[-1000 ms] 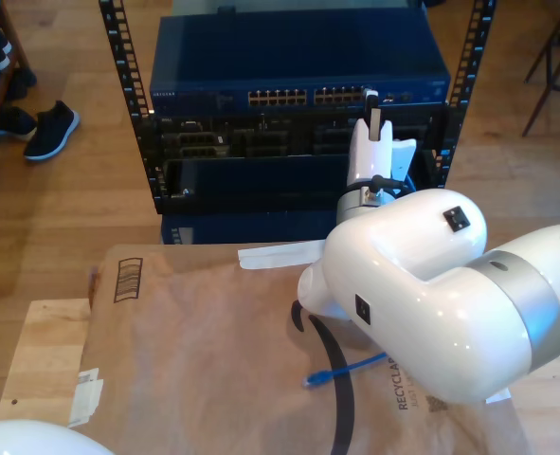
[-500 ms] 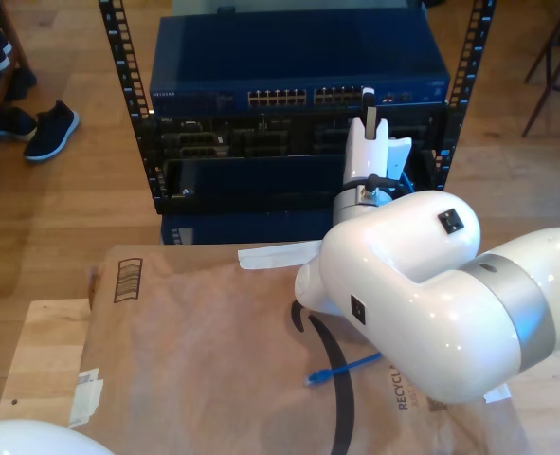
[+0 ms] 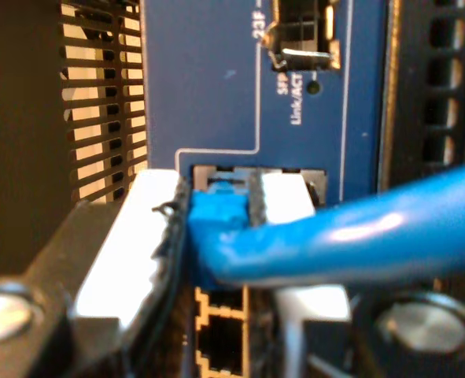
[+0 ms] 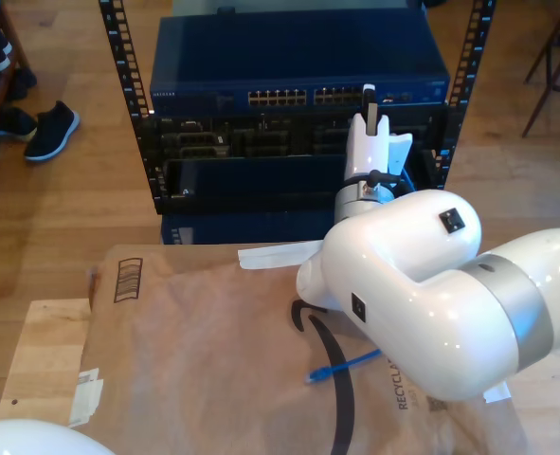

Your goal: Grab the cable and plug it in

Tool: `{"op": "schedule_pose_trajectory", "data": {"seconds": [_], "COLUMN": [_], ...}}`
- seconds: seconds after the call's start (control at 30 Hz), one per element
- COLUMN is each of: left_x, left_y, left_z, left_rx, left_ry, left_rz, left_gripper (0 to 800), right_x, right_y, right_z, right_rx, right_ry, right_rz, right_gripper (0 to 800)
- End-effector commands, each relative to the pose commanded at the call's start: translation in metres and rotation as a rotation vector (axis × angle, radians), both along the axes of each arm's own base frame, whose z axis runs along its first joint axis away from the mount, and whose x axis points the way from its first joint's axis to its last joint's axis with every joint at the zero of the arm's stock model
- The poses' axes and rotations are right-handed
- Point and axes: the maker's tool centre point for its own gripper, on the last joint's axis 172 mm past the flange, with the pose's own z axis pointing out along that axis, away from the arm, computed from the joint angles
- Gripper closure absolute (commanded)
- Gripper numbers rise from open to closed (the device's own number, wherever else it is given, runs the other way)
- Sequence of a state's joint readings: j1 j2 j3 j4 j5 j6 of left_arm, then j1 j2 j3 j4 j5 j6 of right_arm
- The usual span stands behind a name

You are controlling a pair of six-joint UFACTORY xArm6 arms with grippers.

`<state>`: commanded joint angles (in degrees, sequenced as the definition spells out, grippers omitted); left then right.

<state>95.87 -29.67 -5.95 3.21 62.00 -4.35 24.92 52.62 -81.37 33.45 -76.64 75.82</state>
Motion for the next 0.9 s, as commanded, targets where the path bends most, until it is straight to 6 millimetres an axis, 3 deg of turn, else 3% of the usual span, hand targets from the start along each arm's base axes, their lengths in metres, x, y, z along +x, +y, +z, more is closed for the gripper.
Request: {"op": "schedule_pose_trajectory", "data": {"seconds": [0.1,0.13,0.17,0.27,0.8,0.9], "left_x": [0.000,0.000,0.000,0.000,0.000,0.000], "left_y": [0.000,0.000,0.000,0.001,0.000,0.001], "left_z": [0.000,0.000,0.000,0.000,0.000,0.000], "left_rx": [0.000,-0.002,-0.002,0.002,-0.002,0.002], "left_ry": [0.000,0.000,0.000,0.000,0.000,0.000], "left_rz": [0.000,0.000,0.000,0.000,0.000,0.000], "left_gripper": [0,0,0,0,0,0], "right_x": [-0.001,-0.002,-0.003,-0.005,-0.011,-0.013], "right_y": [0.001,0.002,0.003,0.005,0.006,0.004], "right_z": [0.005,0.005,0.005,0.004,0.014,0.027], "right_rx": [0.003,0.002,0.000,-0.001,0.002,0.006], "right_ry": [-0.009,-0.008,-0.007,-0.005,-0.014,-0.041], "right_rz": [0.001,0.003,0.006,0.008,0.009,0.003], "right_gripper": [776,651,588,521,507,508]}}
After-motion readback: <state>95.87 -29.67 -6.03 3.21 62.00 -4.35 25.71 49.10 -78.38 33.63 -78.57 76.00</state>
